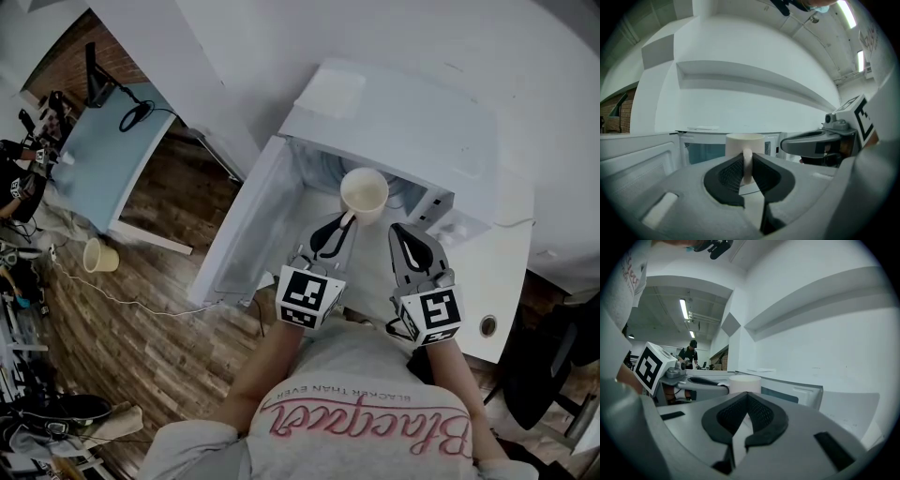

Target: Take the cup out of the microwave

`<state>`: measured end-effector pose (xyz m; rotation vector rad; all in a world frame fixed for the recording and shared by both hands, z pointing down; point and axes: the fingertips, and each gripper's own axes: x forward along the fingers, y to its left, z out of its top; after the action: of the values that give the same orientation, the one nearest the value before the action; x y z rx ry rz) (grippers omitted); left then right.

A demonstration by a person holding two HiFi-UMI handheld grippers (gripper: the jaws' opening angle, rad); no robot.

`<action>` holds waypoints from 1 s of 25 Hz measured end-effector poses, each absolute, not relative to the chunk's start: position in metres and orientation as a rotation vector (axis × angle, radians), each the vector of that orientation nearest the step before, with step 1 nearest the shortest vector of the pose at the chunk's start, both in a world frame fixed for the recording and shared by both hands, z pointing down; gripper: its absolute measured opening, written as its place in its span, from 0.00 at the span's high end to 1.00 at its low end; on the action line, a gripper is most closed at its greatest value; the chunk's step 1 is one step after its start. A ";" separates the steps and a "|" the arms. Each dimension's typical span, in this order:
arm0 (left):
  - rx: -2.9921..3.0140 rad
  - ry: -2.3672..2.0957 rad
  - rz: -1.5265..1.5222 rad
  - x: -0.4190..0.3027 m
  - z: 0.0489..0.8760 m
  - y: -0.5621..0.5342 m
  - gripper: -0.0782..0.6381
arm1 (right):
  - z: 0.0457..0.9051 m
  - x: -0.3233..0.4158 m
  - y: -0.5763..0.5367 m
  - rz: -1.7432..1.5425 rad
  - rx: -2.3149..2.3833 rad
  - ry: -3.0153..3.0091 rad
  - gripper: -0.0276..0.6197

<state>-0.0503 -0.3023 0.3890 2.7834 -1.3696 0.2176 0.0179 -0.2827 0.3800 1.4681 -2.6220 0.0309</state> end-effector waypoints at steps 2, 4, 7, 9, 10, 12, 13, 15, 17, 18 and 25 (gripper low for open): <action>2.797 -1.372 0.218 -0.048 0.383 -0.302 0.83 | 0.378 0.018 -0.283 0.028 1.473 -2.628 0.94; 2.806 -1.375 0.216 -0.046 0.377 -0.302 0.83 | 0.376 0.017 -0.283 0.025 1.474 -2.634 0.94; 2.817 -1.373 0.204 -0.043 0.371 -0.304 0.83 | 0.372 0.017 -0.283 0.018 1.477 -2.641 0.94; 2.826 -1.371 0.198 -0.041 0.369 -0.304 0.83 | 0.370 0.017 -0.283 0.011 1.482 -2.645 0.94; 2.829 -1.370 0.197 -0.041 0.369 -0.304 0.83 | 0.368 0.017 -0.282 0.008 1.484 -2.646 0.94; 2.832 -1.369 0.191 -0.040 0.367 -0.305 0.83 | 0.366 0.018 -0.282 0.002 1.490 -2.647 0.94; 2.834 -1.369 0.187 -0.039 0.366 -0.305 0.83 | 0.365 0.018 -0.282 -0.001 1.495 -2.646 0.94; 2.839 -1.368 0.181 -0.038 0.364 -0.305 0.83 | 0.364 0.020 -0.282 -0.008 1.505 -2.643 0.94; 2.846 -1.367 0.175 -0.038 0.362 -0.304 0.83 | 0.364 0.021 -0.281 -0.011 1.514 -2.640 0.94; 2.849 -1.367 0.172 -0.038 0.361 -0.304 0.83 | 0.363 0.022 -0.281 -0.012 1.517 -2.639 0.94; 2.865 -1.359 0.156 -0.036 0.356 -0.303 0.83 | 0.360 0.020 -0.281 -0.032 1.514 -2.641 0.94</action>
<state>-0.0365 -0.3026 0.3564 2.8651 -1.3587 0.1558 0.0201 -0.2806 0.3598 1.5142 -2.6407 -0.0321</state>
